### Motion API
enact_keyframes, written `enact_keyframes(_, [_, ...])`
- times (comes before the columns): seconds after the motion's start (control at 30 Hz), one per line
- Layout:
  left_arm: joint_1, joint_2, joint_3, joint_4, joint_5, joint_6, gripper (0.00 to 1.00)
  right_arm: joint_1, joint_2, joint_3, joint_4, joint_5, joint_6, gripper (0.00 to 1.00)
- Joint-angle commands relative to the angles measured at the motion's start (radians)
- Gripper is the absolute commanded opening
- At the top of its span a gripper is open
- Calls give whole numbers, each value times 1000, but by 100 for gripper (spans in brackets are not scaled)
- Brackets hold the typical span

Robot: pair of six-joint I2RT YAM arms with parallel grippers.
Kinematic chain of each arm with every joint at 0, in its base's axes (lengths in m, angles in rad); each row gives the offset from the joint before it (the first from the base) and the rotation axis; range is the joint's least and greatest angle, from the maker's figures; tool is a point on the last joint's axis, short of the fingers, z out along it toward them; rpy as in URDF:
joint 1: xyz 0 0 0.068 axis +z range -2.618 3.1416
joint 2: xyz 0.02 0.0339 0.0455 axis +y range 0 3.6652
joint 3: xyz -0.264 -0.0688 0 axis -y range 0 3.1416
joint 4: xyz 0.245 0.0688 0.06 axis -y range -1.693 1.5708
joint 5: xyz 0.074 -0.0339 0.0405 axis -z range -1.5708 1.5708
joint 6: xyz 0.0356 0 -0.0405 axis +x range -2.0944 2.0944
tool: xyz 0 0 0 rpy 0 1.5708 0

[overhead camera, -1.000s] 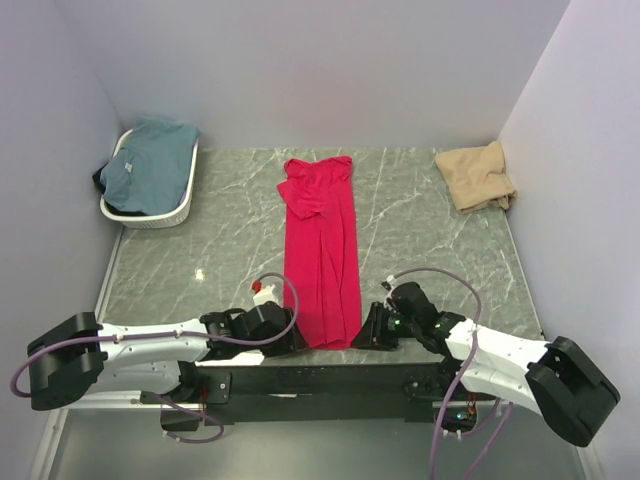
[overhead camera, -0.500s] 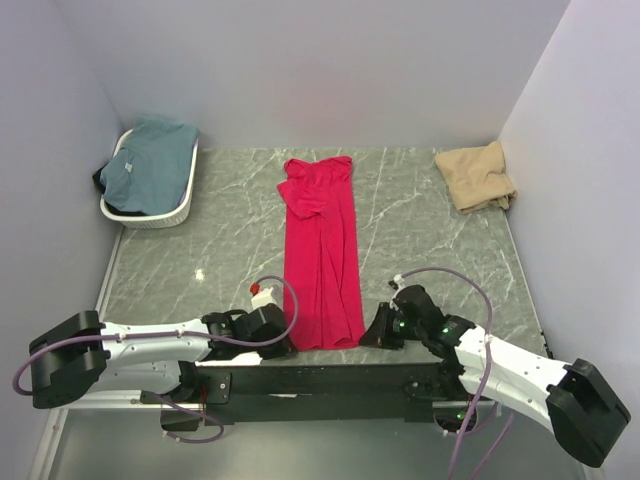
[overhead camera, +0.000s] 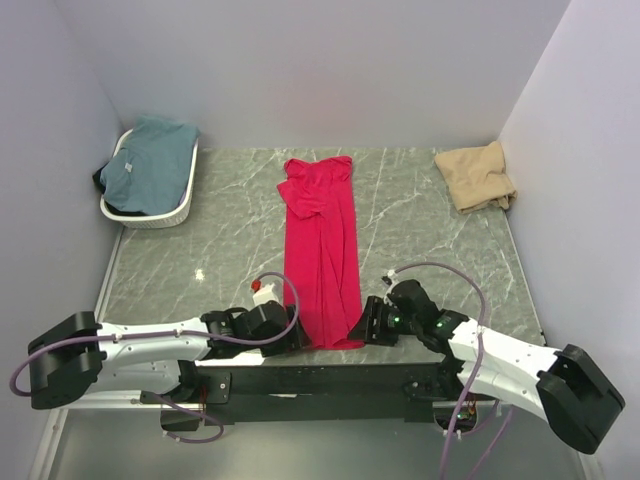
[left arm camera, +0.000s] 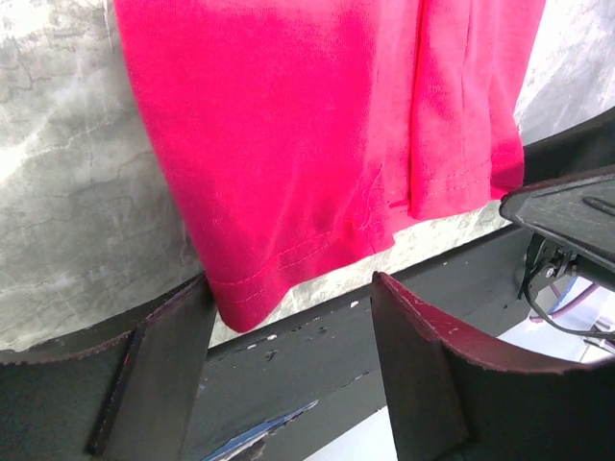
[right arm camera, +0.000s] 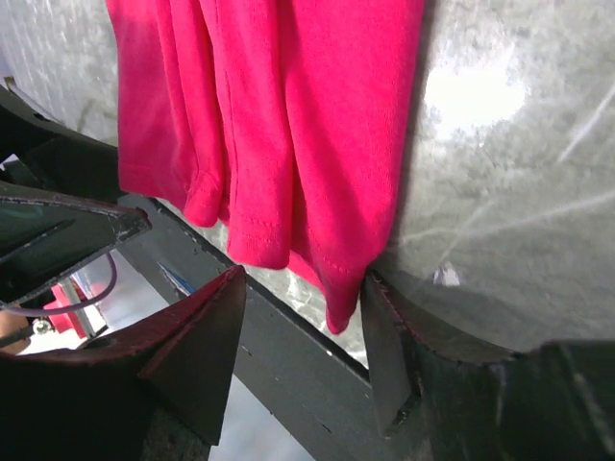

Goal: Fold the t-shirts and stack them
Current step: Fold the tshirt

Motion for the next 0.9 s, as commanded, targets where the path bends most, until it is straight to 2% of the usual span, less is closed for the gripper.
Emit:
enact_keyframes(0.0, [-4,69,-15,-77,-58,22,72,5,73,-1,21,36,-22,56])
enact_keyframes(0.07, [-4,104,-15,-59,-58,25,71,5,92,-6,45,30,-20,49])
enact_keyframes(0.13, [-4,133,-7,-49,-65,26,65,5,106,-9,55,24,-20,38])
enact_keyframes(0.17, [-4,143,-5,-48,-62,26,62,5,107,-11,55,22,-21,29])
enact_keyframes(0.4, [-4,137,-13,-105,-54,22,21,5,25,9,-31,53,-40,8])
enact_keyframes(0.47, [-4,105,-12,-156,-60,20,24,7,-3,20,-79,74,-43,9])
enact_keyframes(0.5, [-4,91,-7,-172,-61,20,44,7,-25,29,-88,76,-48,11])
enact_keyframes(0.53, [-4,66,-4,-189,-69,23,50,5,-34,35,-106,78,-51,12])
enact_keyframes(0.57, [-4,54,-1,-218,-72,25,52,5,-40,37,-117,90,-51,12])
enact_keyframes(0.67, [-4,14,4,-261,-86,20,69,5,-51,37,-123,96,-51,12])
enact_keyframes(0.77, [-4,-1,4,-286,-94,23,65,5,-30,29,-99,84,-46,7])
enact_keyframes(0.87, [-4,9,2,-283,-92,29,60,5,-20,25,-88,78,-48,6])
